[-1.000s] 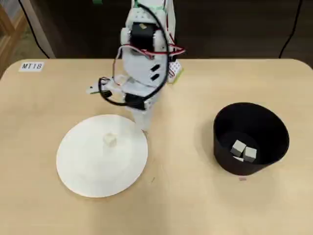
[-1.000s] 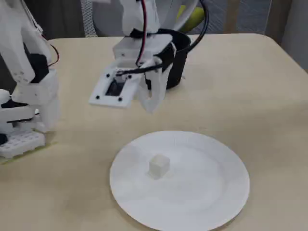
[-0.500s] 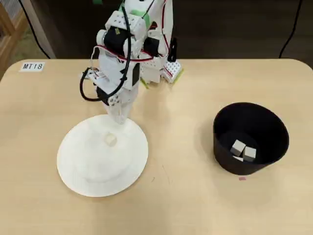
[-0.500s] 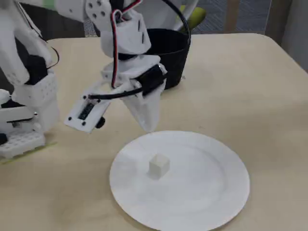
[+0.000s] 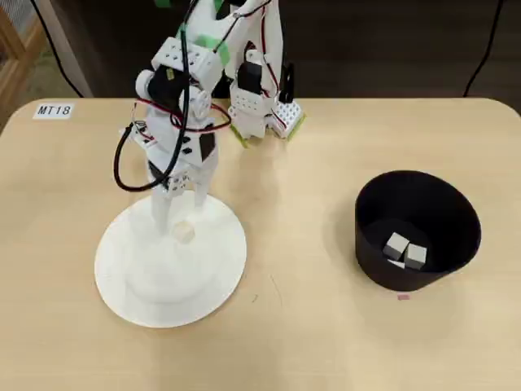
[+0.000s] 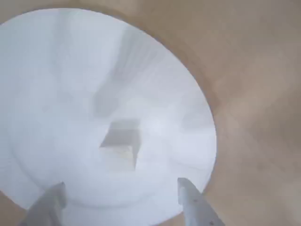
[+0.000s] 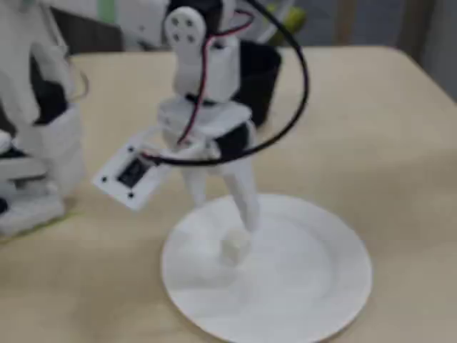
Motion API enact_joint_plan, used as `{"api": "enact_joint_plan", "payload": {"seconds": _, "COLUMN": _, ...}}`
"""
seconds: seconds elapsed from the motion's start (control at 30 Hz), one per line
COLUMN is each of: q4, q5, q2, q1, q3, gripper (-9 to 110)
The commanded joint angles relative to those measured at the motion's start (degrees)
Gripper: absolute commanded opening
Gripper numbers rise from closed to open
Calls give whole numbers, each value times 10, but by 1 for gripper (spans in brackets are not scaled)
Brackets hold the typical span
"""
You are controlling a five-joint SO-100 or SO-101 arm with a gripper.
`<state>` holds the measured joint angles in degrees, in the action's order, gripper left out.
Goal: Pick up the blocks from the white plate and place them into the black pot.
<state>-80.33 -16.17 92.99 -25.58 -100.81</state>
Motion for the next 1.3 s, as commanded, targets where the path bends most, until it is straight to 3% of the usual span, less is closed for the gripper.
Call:
{"api": "enact_joint_plan", "payload": {"seconds": 0.0, "q4": -12, "q5": 14, "q2": -20, "q1": -4, "q3": 37, "gripper": 38}}
{"api": "enact_joint_plan", "payload": {"seconds": 0.3, "q4": -20, "q5": 83, "q2": -125, "q1": -6, "q3": 131, "gripper": 39}}
{"api": "enact_joint_plan", "payload": {"seconds": 0.8, "q4": -31, "q5": 100, "q2": -188, "q1": -12, "q3": 163, "gripper": 35}}
{"api": "enact_joint_plan", "payload": {"seconds": 0.9, "q4": -26, "q5": 96, "q2": -199, "q1": -13, "q3": 173, "gripper": 27}}
{"api": "enact_joint_plan", "payload": {"seconds": 1.07, "q4": -25, "q5": 91, "q2": -230, "q1": -14, "q3": 222, "gripper": -2}}
{"api": "enact_joint_plan", "payload": {"seconds": 1.27, "q4": -14, "q5": 100, "q2": -239, "q1": -12, "q3": 232, "gripper": -2}}
